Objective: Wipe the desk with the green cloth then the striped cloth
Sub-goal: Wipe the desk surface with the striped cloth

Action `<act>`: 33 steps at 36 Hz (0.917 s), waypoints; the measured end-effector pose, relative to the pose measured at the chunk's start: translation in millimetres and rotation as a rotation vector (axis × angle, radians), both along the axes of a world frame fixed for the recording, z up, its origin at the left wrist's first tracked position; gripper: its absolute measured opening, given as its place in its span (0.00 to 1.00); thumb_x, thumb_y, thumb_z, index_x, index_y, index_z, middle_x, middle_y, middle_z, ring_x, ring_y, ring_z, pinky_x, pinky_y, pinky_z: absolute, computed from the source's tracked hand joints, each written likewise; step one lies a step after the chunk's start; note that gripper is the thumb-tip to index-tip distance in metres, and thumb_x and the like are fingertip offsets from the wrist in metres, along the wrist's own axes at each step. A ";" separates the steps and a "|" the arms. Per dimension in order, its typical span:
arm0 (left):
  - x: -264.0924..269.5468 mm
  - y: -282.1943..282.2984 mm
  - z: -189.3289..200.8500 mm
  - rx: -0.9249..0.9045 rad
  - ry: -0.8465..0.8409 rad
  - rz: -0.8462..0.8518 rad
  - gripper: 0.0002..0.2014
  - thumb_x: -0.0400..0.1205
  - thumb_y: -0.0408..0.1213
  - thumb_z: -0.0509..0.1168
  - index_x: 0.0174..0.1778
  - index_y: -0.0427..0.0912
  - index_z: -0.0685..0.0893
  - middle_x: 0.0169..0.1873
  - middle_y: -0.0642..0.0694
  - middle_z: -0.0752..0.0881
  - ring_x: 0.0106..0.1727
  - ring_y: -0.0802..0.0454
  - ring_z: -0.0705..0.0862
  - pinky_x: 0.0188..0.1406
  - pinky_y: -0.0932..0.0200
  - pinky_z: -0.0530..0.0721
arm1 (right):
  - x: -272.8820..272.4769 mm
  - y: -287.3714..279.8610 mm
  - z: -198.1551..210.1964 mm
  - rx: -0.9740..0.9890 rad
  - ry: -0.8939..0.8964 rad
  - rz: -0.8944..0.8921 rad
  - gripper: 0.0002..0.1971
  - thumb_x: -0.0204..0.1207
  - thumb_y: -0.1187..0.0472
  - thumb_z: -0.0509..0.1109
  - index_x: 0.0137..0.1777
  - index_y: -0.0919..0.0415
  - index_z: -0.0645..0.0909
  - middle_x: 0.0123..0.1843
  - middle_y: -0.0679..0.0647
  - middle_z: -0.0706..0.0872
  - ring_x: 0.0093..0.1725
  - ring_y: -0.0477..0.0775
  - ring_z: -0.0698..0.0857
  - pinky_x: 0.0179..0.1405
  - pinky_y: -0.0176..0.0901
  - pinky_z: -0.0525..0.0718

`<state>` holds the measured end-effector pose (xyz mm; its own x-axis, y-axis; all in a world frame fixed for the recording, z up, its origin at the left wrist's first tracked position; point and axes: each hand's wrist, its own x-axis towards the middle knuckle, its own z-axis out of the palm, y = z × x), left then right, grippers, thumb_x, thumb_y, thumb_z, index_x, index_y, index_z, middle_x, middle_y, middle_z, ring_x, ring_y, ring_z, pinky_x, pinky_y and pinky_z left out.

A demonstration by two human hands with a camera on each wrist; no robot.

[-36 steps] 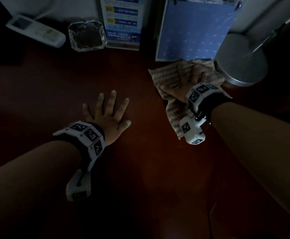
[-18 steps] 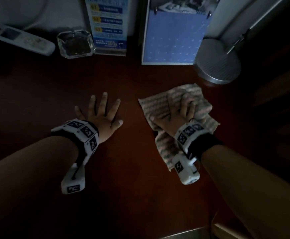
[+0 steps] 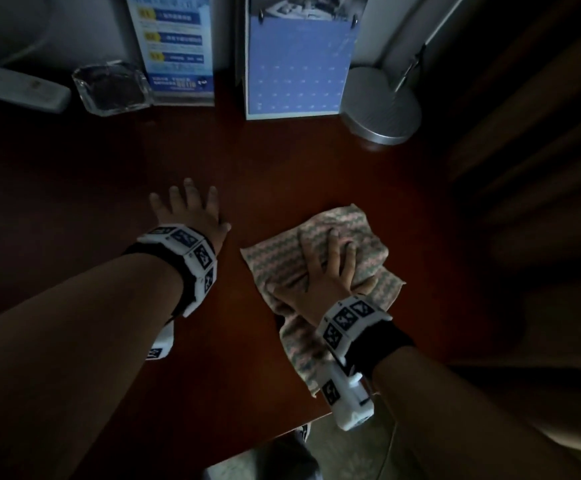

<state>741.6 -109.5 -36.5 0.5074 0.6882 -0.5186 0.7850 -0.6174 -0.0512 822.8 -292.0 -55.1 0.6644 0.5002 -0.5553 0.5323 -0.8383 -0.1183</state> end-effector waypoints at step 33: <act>40.4 -61.4 -10.0 -0.245 -0.078 0.058 0.31 0.86 0.57 0.38 0.78 0.56 0.25 0.77 0.48 0.21 0.79 0.44 0.24 0.76 0.35 0.31 | 47.5 -29.4 -4.7 0.086 -0.114 0.203 0.50 0.62 0.22 0.58 0.78 0.30 0.33 0.81 0.44 0.24 0.80 0.59 0.26 0.69 0.83 0.34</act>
